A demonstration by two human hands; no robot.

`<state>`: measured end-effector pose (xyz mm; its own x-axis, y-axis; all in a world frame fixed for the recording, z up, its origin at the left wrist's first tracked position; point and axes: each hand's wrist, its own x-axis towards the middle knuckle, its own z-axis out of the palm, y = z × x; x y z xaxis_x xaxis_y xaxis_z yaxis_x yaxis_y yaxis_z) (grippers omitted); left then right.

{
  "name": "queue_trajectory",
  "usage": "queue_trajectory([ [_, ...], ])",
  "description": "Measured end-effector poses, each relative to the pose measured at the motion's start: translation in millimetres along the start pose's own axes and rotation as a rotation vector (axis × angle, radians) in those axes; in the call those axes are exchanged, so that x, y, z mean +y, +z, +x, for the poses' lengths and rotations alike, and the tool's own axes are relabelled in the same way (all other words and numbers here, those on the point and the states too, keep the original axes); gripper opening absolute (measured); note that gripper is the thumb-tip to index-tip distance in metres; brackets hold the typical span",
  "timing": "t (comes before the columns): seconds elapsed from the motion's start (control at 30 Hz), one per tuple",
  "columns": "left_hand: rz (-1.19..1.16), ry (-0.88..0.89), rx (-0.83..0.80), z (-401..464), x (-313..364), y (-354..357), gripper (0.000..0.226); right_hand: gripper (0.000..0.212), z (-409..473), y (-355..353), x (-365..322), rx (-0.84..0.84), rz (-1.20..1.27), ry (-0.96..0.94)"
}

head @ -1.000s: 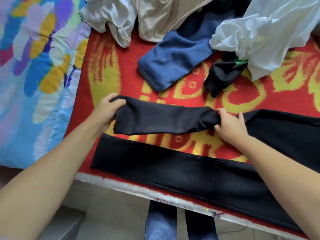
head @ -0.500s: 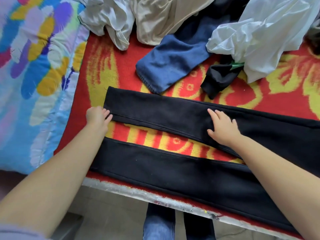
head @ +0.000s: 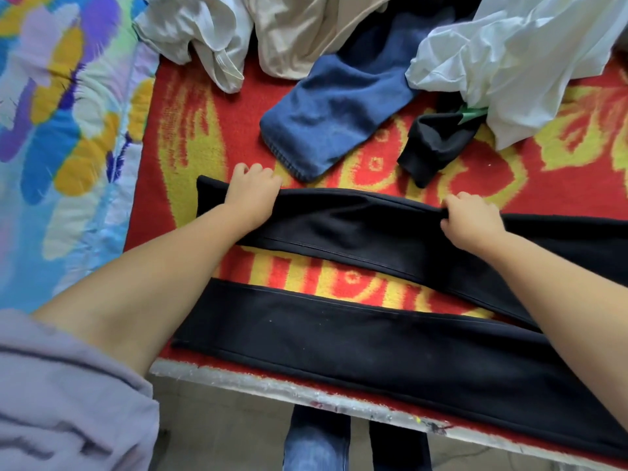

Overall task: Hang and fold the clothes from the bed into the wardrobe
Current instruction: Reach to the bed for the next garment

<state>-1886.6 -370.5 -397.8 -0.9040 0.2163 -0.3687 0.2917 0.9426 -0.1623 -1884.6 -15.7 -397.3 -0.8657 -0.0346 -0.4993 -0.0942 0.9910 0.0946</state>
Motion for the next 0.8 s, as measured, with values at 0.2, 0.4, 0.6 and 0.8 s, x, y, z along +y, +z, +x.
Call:
queue_trajectory([
  [0.2,-0.08,0.026,0.06,-77.5,-1.3,-2.1,0.041,0.03,-52.8,-15.5,20.8,-0.417,0.227,-0.173],
  [0.4,-0.122,0.124,0.02,-178.1,3.0,20.8,0.039,0.028,-129.2,3.2,2.1,-0.642,0.263,-0.326],
  [0.6,0.036,0.093,-0.255,-230.3,22.2,70.1,0.039,0.026,-181.7,79.9,-30.5,-0.603,0.248,-0.391],
  [0.8,0.084,-0.102,-0.741,-203.0,83.5,51.2,0.041,0.053,-185.8,98.1,-26.7,-0.722,0.189,-0.487],
])
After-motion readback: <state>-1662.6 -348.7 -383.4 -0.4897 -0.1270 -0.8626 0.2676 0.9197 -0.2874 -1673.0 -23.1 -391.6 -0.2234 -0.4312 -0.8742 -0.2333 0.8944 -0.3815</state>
